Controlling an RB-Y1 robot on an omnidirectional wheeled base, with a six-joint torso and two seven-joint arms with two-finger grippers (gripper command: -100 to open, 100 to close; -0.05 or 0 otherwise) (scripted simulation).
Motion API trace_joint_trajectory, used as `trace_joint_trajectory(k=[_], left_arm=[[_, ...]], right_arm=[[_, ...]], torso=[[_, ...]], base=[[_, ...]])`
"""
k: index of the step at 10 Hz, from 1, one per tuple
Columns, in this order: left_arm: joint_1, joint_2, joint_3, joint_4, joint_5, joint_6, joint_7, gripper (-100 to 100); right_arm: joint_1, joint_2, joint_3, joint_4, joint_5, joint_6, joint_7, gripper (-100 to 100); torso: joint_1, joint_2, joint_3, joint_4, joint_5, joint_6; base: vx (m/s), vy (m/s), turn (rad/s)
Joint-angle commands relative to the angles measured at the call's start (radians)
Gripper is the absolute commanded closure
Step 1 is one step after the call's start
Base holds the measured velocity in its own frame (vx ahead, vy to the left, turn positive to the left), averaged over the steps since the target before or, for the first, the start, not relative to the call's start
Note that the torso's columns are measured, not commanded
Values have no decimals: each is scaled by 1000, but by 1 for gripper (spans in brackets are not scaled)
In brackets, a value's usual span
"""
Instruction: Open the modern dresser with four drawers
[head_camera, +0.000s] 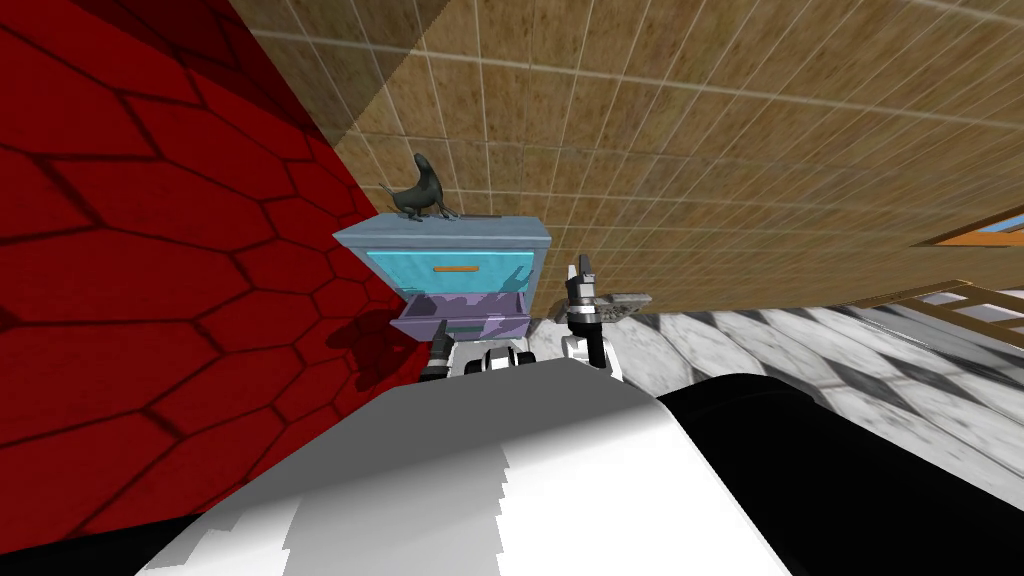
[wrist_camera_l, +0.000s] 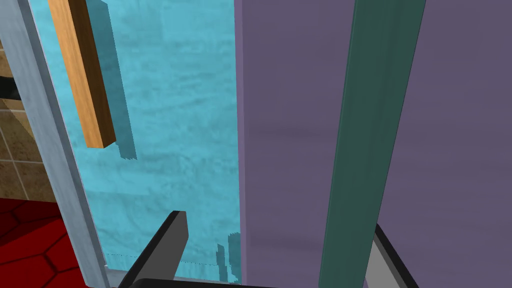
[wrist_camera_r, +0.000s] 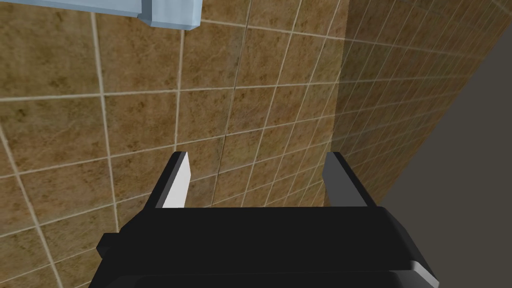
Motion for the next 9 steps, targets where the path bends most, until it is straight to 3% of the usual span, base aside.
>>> trace_joint_trajectory(k=[1,3,4,9], left_arm=[[22,17,0,-76,4,54,10,-100],[25,15,-3,-67,3,62,9,-100],[26,16,-3,-66,3,66,9,0],[29,16,-3,-60,3,71,9,0]], right_arm=[[0,0,0,0,0,0,0,0],[0,0,0,0,0,0,0,0],[0,0,0,0,0,0,0,0],[0,0,0,0,0,0,0,0]], torso=[[-2,1,0,2,-2,0],[-3,4,2,5,-3,0],[-2,4,2,3,-2,0],[0,-1,0,-1,1,0]], base=[[-9,-15,-2],[-2,-5,3],[0,0,0],[0,0,0]])
